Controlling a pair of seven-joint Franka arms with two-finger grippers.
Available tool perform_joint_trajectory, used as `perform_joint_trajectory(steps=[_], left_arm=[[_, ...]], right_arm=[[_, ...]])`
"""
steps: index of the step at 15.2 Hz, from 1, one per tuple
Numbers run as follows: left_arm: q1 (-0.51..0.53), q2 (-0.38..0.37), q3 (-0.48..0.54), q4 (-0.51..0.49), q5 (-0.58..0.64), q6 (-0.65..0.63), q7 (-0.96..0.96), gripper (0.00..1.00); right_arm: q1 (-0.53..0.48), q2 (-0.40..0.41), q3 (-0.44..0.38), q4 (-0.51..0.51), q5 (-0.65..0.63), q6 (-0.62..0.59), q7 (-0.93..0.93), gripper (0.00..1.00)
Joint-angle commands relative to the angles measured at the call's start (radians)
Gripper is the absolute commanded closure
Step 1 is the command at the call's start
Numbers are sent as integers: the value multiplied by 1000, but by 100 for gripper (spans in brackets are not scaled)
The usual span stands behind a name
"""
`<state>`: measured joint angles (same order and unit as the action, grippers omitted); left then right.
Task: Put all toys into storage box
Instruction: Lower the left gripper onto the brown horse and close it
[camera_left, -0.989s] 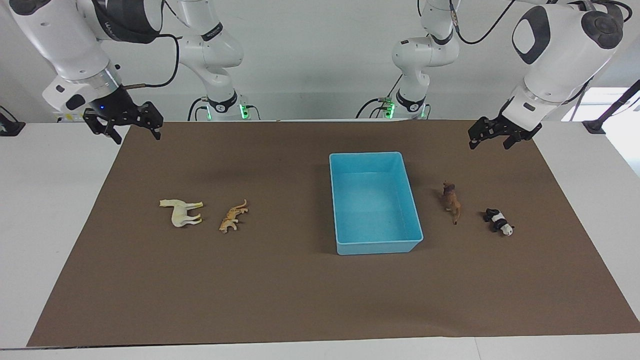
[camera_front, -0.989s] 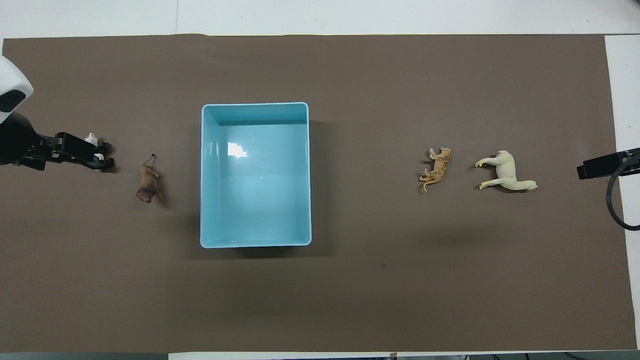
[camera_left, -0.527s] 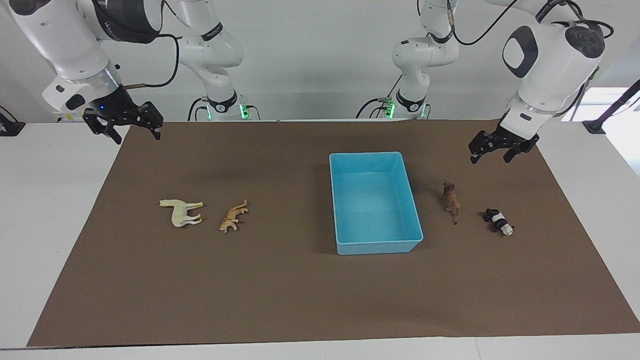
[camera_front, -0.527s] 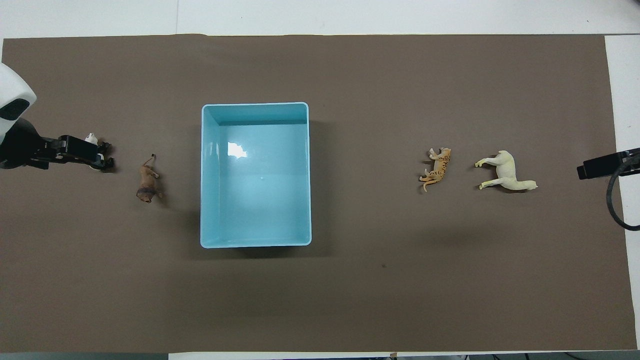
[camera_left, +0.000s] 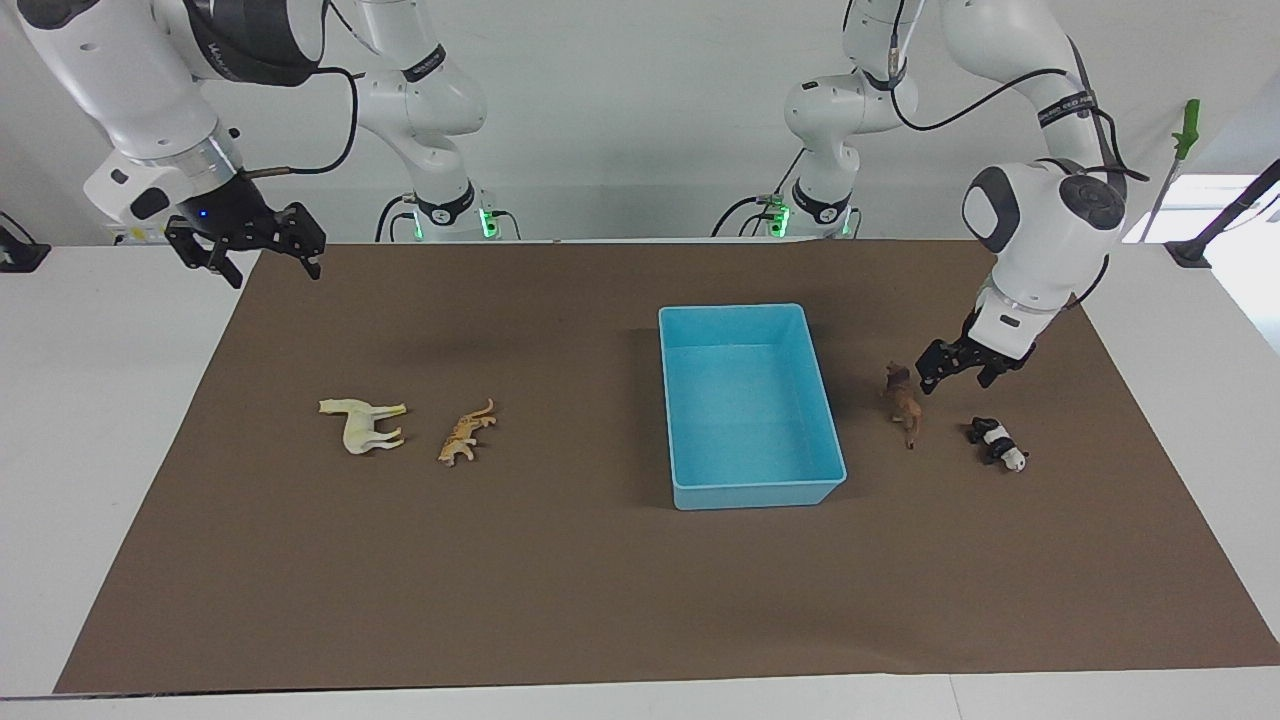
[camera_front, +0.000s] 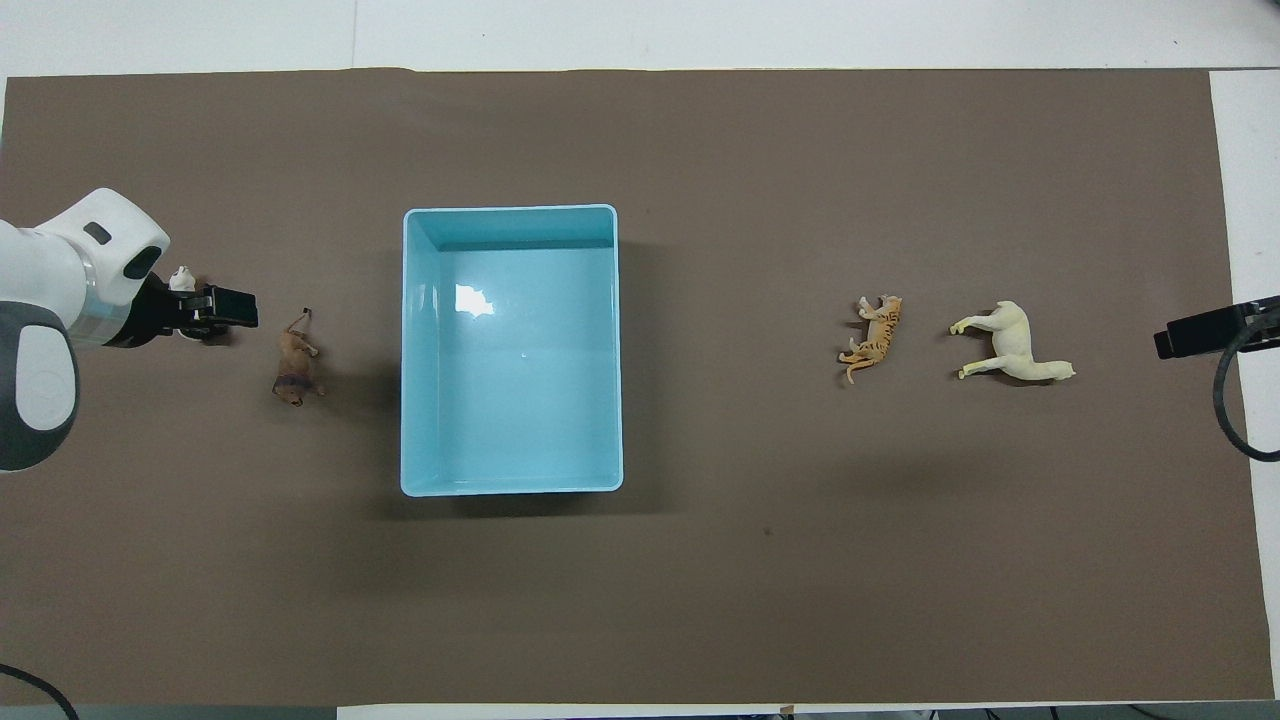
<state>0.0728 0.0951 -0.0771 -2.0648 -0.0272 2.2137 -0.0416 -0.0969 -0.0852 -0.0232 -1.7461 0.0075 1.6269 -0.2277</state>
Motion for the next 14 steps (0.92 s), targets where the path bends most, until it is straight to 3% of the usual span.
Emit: perform_joint_trajectory(steps=[1,3,7,8,9,10,12,13,14], left_arm=[[-7,-15,2,-115,0,111,-27,0],[-7,-21,2,-184,0,177,-29,0],[-22,-18,0,-210,0,196,-53,0],[-28,-17,0,-215,0,204,-53,6],[-33,-17,0,-213,0,192,-55,27],[-34,-17,0,-212,0,192,-55,57],[-34,-18,0,-207,0,169,-58,94],[-36,-18,0,-207,0,159,-60,100],[-38,-18,-1,-207,0,159,-76,100]], right_arm=[[-17,-21,9,-22,-12,18,-12,0],[-15,-22,9,-26,-12,13,-12,0],[-7,-36,9,-55,-12,34,-16,0],[-4,-31,11,-58,-14,86,-18,0],[-3,-25,11,-75,-15,135,-24,0],[-7,-15,11,-97,-15,172,-28,0],[-4,21,11,-154,-15,302,-35,0],[-12,47,11,-177,-15,362,-39,0],[-18,79,11,-191,-14,405,-70,0]])
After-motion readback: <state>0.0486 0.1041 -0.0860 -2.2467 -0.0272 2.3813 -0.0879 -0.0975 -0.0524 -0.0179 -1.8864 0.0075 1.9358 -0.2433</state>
